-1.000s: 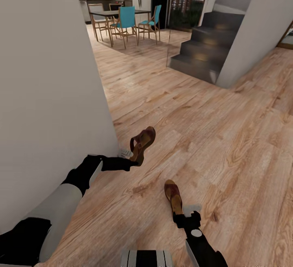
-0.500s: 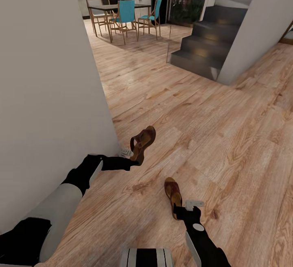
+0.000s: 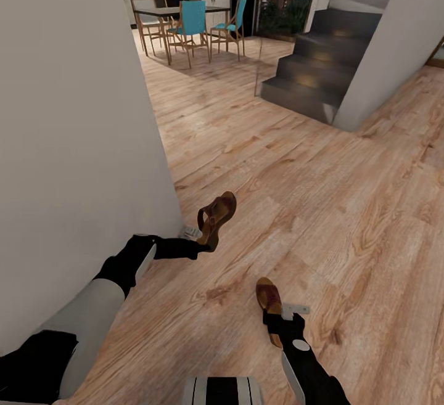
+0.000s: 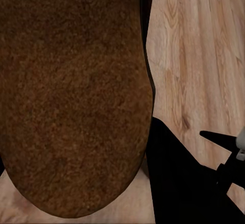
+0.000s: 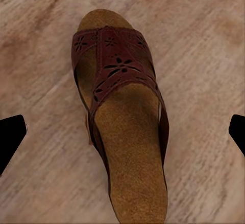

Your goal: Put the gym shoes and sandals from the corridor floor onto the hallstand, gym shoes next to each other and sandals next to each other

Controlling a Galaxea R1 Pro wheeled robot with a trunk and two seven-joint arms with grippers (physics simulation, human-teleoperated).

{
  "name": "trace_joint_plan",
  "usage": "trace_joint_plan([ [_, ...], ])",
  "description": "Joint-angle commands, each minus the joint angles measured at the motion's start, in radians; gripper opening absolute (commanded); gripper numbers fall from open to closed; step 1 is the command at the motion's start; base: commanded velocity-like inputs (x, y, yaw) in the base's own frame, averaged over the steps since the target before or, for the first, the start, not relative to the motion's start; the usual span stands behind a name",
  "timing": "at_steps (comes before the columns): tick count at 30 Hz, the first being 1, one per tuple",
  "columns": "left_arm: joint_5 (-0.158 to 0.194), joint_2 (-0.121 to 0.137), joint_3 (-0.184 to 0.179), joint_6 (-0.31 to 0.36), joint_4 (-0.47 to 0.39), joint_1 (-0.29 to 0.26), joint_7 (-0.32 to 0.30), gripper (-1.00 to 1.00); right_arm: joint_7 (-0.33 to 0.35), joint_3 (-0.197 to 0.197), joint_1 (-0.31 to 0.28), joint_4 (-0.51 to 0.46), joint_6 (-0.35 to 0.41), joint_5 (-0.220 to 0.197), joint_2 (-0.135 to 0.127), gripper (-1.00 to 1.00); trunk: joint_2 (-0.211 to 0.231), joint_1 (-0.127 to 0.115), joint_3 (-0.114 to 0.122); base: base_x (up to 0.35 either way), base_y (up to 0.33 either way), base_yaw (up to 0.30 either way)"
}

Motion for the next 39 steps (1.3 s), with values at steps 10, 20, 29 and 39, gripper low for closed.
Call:
trace_joint_plan([
  [10,-0.002,0.000,-0.001,0.002,-0.002,0.000,-0.002,-1.00,0.000,-0.005,0.000,-0.002,0.002,0.010,-0.002,1.00,0.000,0.000,-0.001,0.014,0.012,0.000],
  [20,-0.001,0.000,-0.002,0.008,-0.003,-0.004,-0.010,-1.00,-0.002,-0.007,0.000,-0.002,0.002,0.010,-0.003,1.00,-0.002,0.004,-0.045,0.000,0.000,0.000],
  [29,0.009,-0.001,-0.001,0.012,-0.035,-0.012,-0.021,-1.00,-0.002,-0.005,0.000,-0.002,0.002,0.010,-0.003,1.00,-0.004,0.008,-0.094,0.000,0.000,0.039],
  [39,0.010,0.000,0.001,0.011,-0.036,-0.010,-0.022,-1.00,-0.003,-0.004,0.000,0.016,-0.002,0.013,-0.003,1.00,-0.007,0.013,-0.148,0.000,0.000,0.077],
])
